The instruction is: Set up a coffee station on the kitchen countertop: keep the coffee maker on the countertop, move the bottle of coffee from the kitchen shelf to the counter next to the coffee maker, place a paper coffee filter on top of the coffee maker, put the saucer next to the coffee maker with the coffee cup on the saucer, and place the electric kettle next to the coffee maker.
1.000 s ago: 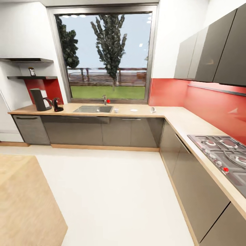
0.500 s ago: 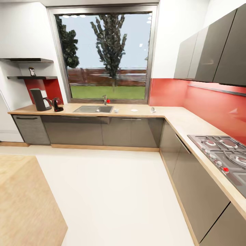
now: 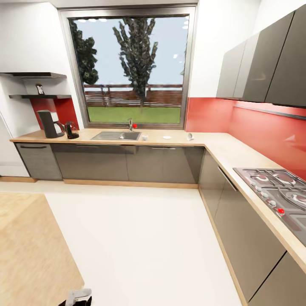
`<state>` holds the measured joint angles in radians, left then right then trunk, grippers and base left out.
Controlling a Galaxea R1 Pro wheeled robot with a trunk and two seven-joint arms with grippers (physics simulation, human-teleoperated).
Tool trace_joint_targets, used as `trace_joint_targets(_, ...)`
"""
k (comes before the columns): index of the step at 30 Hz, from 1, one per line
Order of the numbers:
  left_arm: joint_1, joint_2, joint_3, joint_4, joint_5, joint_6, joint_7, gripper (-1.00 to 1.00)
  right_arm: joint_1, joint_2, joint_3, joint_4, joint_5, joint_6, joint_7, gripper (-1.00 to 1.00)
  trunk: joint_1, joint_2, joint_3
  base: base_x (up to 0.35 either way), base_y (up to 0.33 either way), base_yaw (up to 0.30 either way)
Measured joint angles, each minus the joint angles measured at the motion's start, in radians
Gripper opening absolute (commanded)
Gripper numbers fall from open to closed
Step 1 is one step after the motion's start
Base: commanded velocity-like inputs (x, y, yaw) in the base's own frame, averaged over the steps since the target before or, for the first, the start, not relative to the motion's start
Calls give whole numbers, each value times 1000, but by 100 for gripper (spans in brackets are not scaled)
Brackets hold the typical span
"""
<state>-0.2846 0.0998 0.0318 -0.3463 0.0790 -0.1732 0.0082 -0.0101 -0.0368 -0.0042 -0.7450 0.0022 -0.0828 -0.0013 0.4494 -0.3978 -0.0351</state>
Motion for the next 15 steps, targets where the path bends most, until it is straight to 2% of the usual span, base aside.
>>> trace_joint_targets(4,3,-1,75,-2,55,-46,-5,100,0,0,0,1,1,-11,3,100,0,0,0,0,0,0)
trace_joint_targets(6,7,1,97,-2,74,-55,-11,100,0,0,1,5,2,-14,5,100,0,0,0,0,0,0)
trace_joint_targets(15,14,5,114,-2,74,-64,-12,100,0,1,4,25,3,-17,6,100,0,0,0,0,0,0)
